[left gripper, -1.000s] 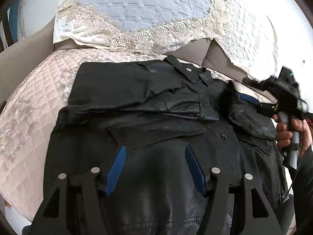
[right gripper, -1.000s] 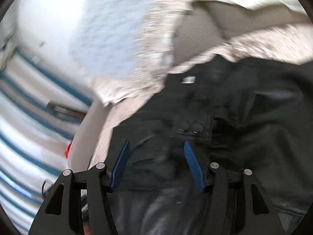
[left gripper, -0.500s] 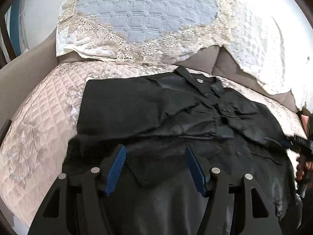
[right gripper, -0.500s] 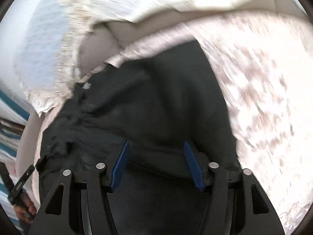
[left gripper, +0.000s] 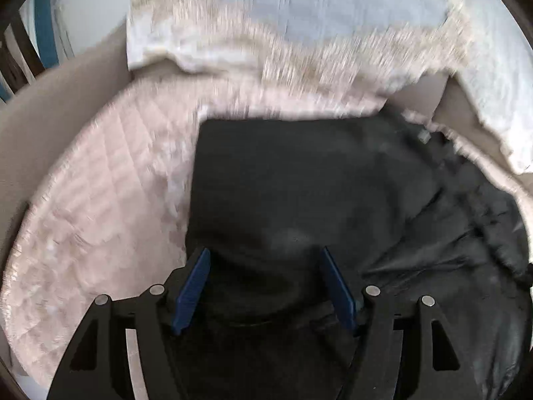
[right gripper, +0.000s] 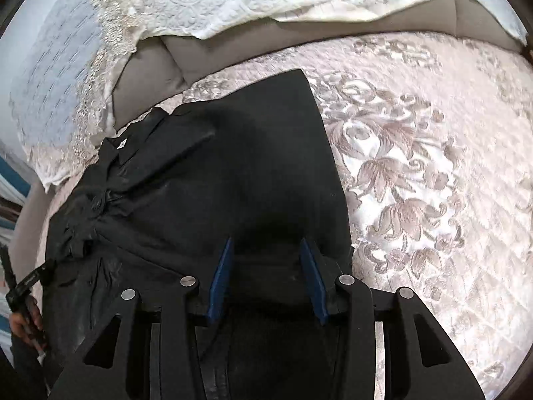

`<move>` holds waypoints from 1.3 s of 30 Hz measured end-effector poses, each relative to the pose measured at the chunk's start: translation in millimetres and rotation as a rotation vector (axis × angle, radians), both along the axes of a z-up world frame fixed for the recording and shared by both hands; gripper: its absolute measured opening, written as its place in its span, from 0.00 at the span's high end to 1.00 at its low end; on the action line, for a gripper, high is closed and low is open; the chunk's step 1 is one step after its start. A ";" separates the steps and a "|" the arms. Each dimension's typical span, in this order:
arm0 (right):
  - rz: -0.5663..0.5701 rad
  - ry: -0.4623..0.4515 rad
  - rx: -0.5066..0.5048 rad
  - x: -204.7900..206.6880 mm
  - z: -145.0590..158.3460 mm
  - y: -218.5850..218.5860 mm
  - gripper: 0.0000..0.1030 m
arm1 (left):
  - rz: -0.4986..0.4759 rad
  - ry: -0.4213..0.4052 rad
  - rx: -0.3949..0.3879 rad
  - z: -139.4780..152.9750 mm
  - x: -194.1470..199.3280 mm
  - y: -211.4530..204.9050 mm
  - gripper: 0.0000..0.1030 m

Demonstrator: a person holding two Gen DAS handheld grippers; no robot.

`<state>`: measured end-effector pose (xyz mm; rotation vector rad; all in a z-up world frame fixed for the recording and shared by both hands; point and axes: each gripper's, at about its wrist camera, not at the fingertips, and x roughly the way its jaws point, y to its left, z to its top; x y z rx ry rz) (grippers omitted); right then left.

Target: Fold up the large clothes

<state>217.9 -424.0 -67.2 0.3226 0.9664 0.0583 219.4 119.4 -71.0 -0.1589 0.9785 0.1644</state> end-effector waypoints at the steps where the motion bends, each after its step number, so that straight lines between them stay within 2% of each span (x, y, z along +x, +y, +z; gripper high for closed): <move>1: 0.002 -0.003 -0.010 -1.2 3.0 1.8 0.58 | -0.003 0.001 0.010 -3.5 0.0 -1.4 0.32; 3: 0.005 -0.023 -0.012 -9.6 13.5 3.3 0.58 | -0.008 -0.014 0.031 2.1 -4.4 -6.7 0.32; 6: 0.028 -0.060 -0.006 -32.7 27.2 4.3 0.56 | -0.010 -0.036 -0.016 19.8 -18.7 -11.5 0.32; 12: 0.121 -0.127 -0.009 -97.1 49.9 38.8 0.51 | -0.096 -0.120 -0.038 61.0 -77.9 -47.9 0.32; 16: 0.164 -0.144 -0.014 -135.6 52.0 61.1 0.50 | -0.165 -0.150 -0.039 75.0 -119.7 -77.3 0.32; 24: 0.223 -0.145 -0.083 -173.1 45.5 91.6 0.44 | -0.224 -0.161 -0.034 80.3 -167.4 -110.5 0.32; 27: 0.224 -0.152 -0.096 -181.8 46.1 96.9 0.44 | -0.226 -0.153 -0.052 78.1 -178.3 -114.1 0.32; 39: 0.215 -0.150 -0.113 -205.6 40.8 105.5 0.43 | -0.206 -0.118 -0.042 63.0 -204.8 -113.1 0.32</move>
